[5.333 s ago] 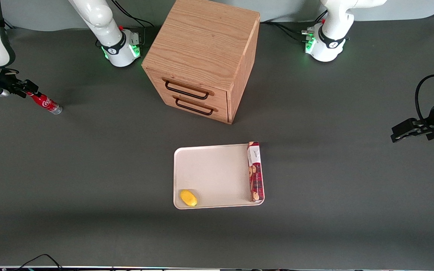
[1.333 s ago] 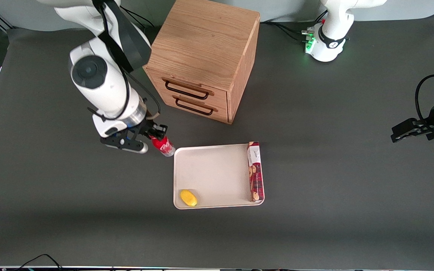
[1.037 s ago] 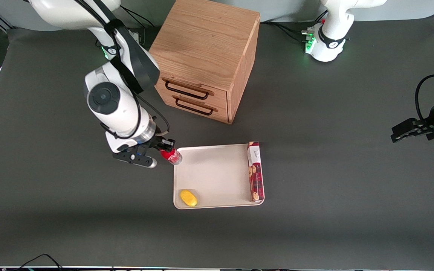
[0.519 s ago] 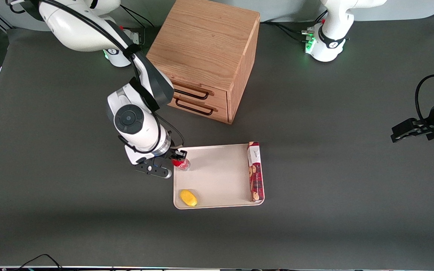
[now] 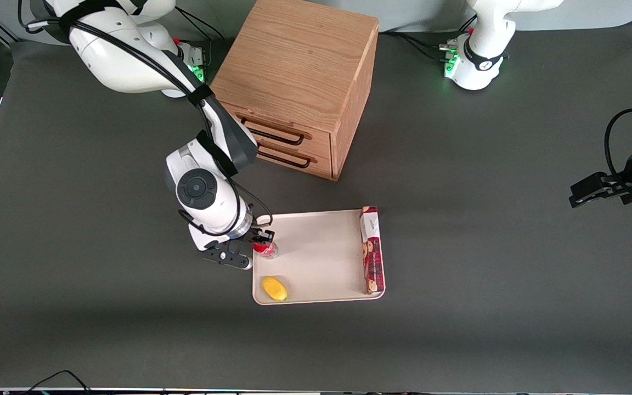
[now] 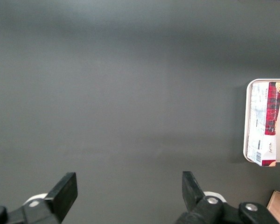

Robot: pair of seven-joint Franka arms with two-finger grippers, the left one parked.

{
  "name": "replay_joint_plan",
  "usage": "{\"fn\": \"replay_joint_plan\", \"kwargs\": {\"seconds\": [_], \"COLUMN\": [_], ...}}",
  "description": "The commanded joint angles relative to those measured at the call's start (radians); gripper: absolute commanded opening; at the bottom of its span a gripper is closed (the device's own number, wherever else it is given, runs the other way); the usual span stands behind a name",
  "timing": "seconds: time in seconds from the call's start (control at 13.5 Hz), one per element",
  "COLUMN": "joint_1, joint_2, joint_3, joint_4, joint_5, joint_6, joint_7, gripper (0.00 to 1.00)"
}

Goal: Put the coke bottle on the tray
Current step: 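Lower the bottle onto the tray and open the right gripper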

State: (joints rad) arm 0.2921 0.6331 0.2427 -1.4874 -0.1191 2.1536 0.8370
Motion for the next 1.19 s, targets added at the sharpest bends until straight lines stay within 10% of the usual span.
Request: {"fn": "replay_joint_plan", "kwargs": {"seconds": [0.0, 0.22, 0.81, 1.11], "joint_1": [0.013, 0.009, -0.002, -0.062], "joint_2": [0.022, 0.030, -0.034, -0.255], "joint_3": [-0.013, -0.013, -0.011, -0.011], "joint_4": [0.036, 0.036, 0.068, 0.068], "joint_5": [-0.025, -0.024, -0.033, -0.007], "joint_6": [0.000, 0.018, -0.018, -0.318], "joint_7": [0.031, 0.031, -0.030, -0.313], "gripper": [0.14, 1.00, 1.00, 1.00]}}
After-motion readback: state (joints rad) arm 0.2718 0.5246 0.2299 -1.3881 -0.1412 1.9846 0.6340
